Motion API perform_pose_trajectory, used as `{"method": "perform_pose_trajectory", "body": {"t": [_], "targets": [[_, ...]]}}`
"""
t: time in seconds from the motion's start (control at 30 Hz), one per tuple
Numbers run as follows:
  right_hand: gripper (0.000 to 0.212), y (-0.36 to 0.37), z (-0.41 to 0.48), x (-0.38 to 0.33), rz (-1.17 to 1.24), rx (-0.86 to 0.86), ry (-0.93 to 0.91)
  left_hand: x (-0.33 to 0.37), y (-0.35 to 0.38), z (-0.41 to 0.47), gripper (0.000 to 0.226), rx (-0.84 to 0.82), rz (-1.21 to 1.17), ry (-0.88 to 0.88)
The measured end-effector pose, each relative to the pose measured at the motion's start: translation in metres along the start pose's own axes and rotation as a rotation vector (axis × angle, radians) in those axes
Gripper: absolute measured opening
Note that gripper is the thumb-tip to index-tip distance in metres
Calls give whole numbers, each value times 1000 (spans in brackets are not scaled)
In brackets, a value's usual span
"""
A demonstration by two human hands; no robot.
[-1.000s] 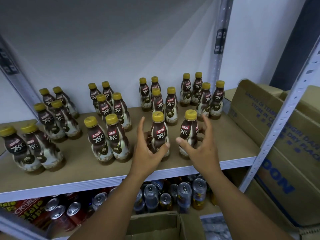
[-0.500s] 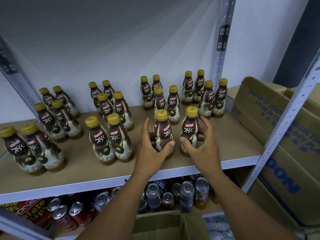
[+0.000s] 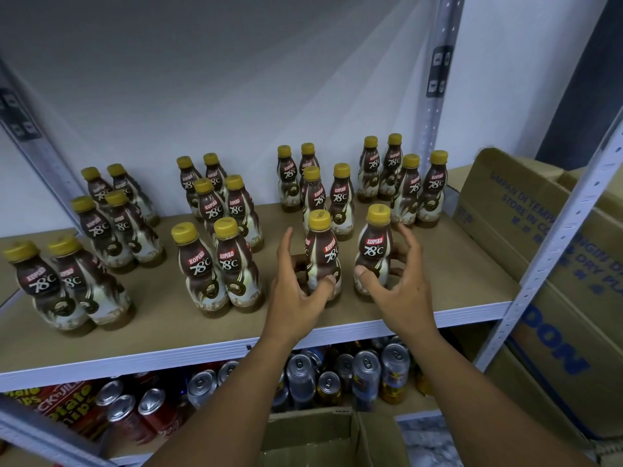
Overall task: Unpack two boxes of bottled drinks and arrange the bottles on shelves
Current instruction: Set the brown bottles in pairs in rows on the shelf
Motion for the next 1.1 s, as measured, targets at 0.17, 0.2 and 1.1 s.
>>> {"method": "perform_pose_trajectory", "body": {"t": [0.17, 0.2, 1.1], "targets": [[93, 1, 1, 1, -30, 5, -14, -3, -1, 0, 94, 13, 6, -1], [93, 1, 1, 1, -36, 8, -16, -4, -1, 0, 95, 15, 7, -3], [90, -1, 0, -2, 20, 4, -21, -2, -2, 0, 92, 20, 48, 35]]}}
Point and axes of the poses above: each hand's wrist, its own z-axis towards the middle knuckle, its own y-axis out of the palm, x = y × z, the point moved 10 cm from there along z, towards the middle knuckle, and after that the axes turned 4 degrees about y, right-handed, at the moved point
